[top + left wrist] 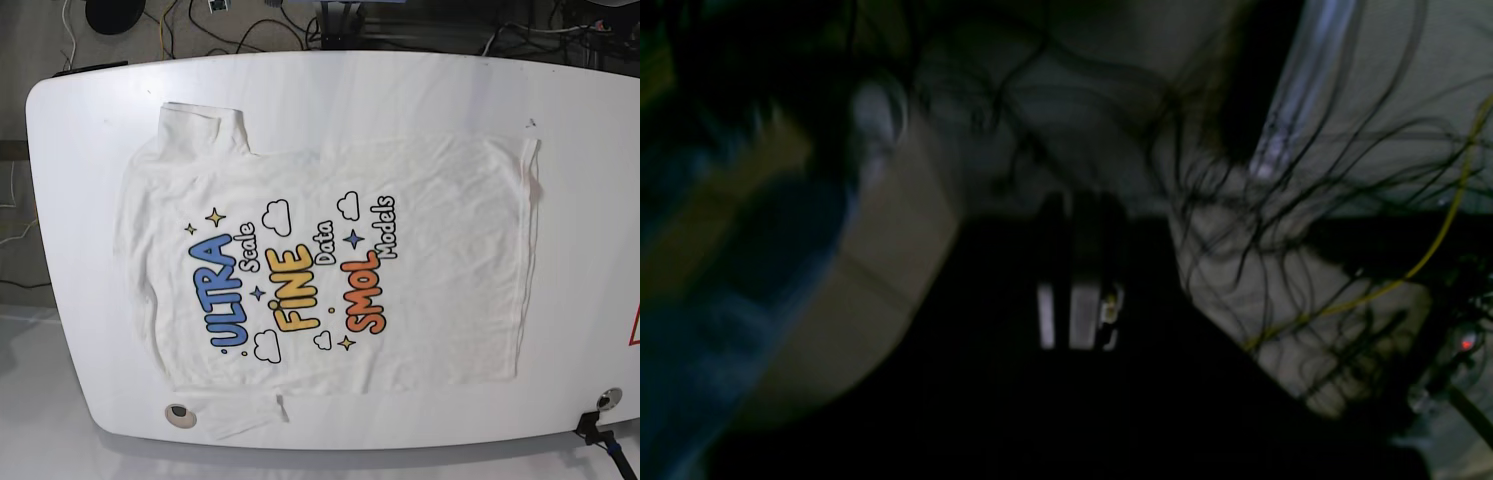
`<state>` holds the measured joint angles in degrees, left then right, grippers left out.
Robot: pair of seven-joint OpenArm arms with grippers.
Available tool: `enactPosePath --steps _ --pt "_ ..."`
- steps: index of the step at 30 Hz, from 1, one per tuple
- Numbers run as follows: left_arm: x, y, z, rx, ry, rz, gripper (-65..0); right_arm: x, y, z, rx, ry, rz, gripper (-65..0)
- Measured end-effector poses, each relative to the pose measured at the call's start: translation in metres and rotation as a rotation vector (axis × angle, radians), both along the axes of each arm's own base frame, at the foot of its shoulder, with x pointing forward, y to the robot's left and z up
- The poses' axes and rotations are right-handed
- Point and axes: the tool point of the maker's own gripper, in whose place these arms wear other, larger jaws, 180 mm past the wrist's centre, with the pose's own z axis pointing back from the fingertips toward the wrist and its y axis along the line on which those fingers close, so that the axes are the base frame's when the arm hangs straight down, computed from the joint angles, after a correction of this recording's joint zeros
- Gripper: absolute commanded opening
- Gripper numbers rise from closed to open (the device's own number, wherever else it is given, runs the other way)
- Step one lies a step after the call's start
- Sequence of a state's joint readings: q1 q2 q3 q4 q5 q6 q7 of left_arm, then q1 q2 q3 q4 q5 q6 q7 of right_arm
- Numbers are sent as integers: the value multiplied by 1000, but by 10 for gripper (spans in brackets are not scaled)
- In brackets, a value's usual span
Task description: Fold the T-shirt properly
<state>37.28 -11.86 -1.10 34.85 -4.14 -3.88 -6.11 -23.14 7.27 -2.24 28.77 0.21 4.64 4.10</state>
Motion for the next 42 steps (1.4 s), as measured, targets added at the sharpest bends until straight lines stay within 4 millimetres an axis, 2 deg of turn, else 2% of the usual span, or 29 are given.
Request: enactPosePath --steps 2,3,4,8,10,11,12,13,14,15,16,17,19,20,21,22,24,25,28,29,30,31,32,33,34,35,39,40,42 --pt "-19 9 9 9 38 -31 -650 -11 -6 6 -9 4 0 -646" --pt "-5 7 16 -6 -44 -57 -650 -17 -5 13 -2 10 9 -647" --pt "5 5 17 -4 -61 -70 -650 9 1 18 22 -107 14 -646" --pt "25 9 40 -14 -151 -137 -650 18 -3 43 23 -183 38 -647" --pt "27 13 56 -10 -160 -178 -650 -9 -13 56 8 -130 61 -647" --pt "28 13 62 -16 -163 -190 -650 -13 -16 62 2 -133 59 -647" --pt "44 8 69 -23 -209 -202 -650 -20 -18 70 -1 -119 67 -647" --pt "79 -2 76 -51 -313 -206 -650 -2 -16 76 9 -181 71 -649" --pt "81 -1 77 -44 -295 -205 -650 12 -14 82 13 -223 75 -647" --pt "99 -1 96 -52 -393 -213 -650 17 -17 95 4 -236 81 -647" --pt "93 5 97 -33 -338 -199 -650 31 -18 107 11 -333 77 -646" --pt "104 0 107 -48 -387 -204 -650 13 -23 111 -5 -260 75 -647" --pt "108 -2 117 -49 -373 -189 -650 20 -24 123 -12 -270 71 -648" --pt "141 -4 136 -54 -505 -201 -650 39 -27 136 -14 -335 87 -648" --pt "137 0 133 -40 -458 -191 -650 57 -30 143 -22 -408 82 -647" --pt "142 -4 145 -46 -490 -192 -650 52 -33 150 -37 -370 86 -647" --pt "150 -17 159 -85 -522 -188 -650 64 -35 169 -37 -444 91 -648" --pt "159 -22 165 -94 -549 -190 -650 64 -37 171 -41 -425 83 -648" --pt "192 -32 190 -129 -658 -175 -650 98 -45 196 -66 -529 83 -650" --pt "213 -34 206 -133 -741 -180 -650 120 -49 208 -79 -592 82 -650" --pt "213 -33 205 -135 -709 -162 -650 127 -55 213 -99 -621 76 -650" --pt "230 -35 221 -144 -777 -162 -650 131 -56 217 -99 -608 57 -650" --pt "226 -32 216 -139 -759 -158 -650 127 -52 213 -75 -601 60 -650" --pt "220 -30 213 -129 -721 -155 -650 138 -50 226 -84 -675 85 -650" --pt "217 -29 216 -122 -714 -152 -650 132 -46 227 -80 -639 84 -650" --pt "218 -30 221 -129 -726 -152 -650 135 -44 234 -78 -663 85 -650" --pt "250 -28 244 -123 -834 -154 -650 177 -29 263 -57 -797 92 -650" --pt "248 -26 241 -116 -807 -149 -650 182 -27 268 -50 -821 91 -650" --pt "258 -21 244 -102 -833 -138 -650 185 -23 263 -35 -776 92 -650"
